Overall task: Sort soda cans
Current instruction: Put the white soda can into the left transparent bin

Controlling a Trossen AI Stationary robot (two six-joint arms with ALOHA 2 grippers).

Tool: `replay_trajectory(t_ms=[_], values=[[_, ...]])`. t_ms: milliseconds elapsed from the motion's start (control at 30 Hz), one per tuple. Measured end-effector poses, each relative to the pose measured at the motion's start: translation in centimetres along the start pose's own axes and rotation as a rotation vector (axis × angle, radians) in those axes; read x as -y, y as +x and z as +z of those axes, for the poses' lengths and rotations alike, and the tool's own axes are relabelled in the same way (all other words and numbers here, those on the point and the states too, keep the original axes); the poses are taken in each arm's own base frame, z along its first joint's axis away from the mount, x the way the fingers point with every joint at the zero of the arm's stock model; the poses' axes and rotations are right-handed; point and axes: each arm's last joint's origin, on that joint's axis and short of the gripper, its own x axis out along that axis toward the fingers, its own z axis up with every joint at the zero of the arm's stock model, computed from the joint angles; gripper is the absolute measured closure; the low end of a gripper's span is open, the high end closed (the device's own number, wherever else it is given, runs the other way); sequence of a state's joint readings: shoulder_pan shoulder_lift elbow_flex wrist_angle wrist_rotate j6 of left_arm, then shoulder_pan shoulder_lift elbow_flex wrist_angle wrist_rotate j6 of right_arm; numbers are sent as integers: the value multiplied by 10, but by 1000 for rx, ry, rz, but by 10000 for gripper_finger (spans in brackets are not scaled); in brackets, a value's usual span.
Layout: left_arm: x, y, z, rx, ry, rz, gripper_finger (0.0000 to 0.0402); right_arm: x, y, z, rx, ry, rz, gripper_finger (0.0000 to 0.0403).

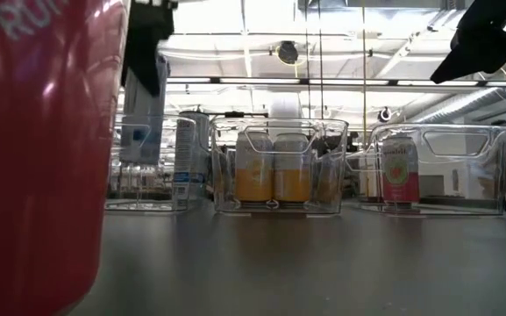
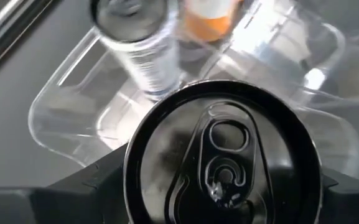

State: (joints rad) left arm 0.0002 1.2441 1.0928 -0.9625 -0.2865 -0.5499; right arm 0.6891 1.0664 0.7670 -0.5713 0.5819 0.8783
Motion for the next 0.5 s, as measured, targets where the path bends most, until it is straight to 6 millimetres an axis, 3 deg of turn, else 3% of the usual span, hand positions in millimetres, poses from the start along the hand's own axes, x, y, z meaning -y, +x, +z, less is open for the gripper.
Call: replay_trajectory(t_ms=[233,500], values=[[-38,38,0,-50,-78,7,110,-1,0,3,56,20,-19,9],[-62,50,11,6,-93,35,110,0,0,3,53,48,-20,9]])
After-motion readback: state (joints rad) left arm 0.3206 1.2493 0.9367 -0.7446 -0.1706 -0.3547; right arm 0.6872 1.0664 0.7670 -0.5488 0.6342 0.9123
